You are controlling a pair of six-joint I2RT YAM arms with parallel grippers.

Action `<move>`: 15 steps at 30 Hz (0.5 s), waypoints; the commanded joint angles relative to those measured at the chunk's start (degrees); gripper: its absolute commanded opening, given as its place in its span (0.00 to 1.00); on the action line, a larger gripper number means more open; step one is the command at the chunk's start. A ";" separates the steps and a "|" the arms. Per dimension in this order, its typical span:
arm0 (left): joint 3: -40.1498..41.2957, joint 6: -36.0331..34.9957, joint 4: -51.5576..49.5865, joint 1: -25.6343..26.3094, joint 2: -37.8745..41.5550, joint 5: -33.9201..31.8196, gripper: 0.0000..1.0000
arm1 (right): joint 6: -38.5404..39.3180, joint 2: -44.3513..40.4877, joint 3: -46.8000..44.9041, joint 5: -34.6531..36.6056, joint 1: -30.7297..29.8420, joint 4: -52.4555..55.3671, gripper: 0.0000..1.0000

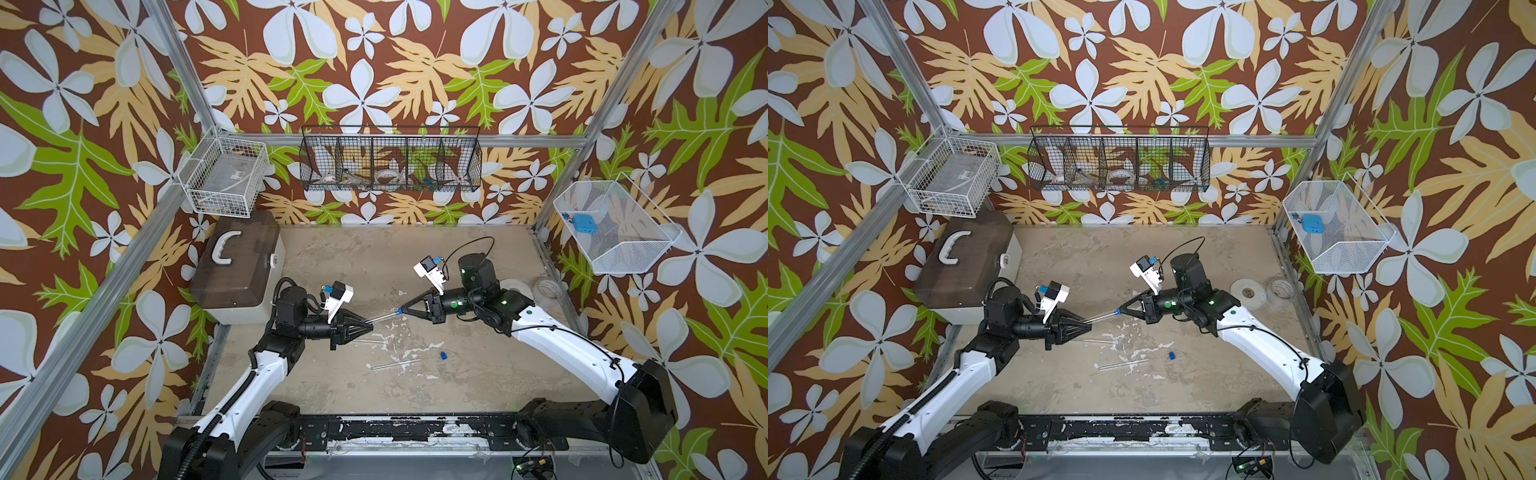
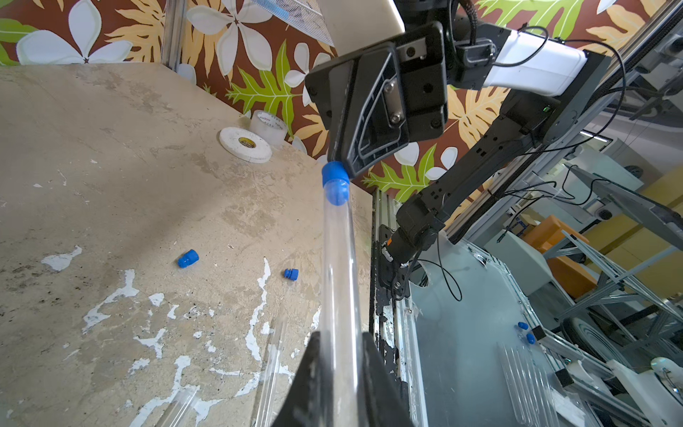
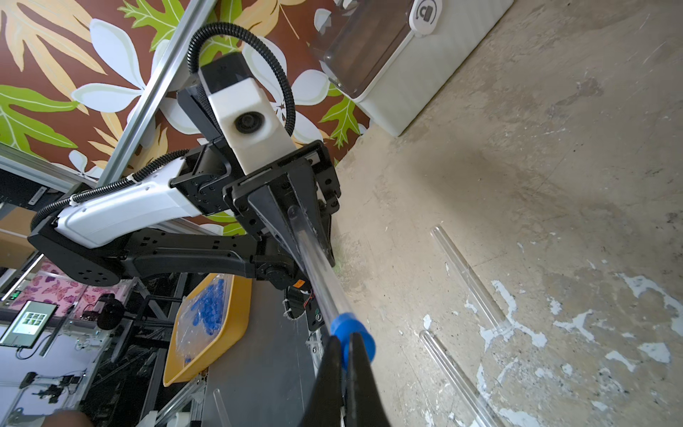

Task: Insert stoppers into test tubes
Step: Insert the stopper into the test tube.

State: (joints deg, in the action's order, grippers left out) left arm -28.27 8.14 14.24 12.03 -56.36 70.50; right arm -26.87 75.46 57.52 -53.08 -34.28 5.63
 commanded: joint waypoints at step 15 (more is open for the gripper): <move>9.13 28.34 45.60 0.34 0.20 -5.70 0.00 | -6.69 0.12 -3.18 -5.72 -2.74 -10.04 0.03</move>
State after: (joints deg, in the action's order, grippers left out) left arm -19.22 31.27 44.10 11.94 -56.31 67.51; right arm -32.71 75.11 54.98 -50.81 -35.29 -4.86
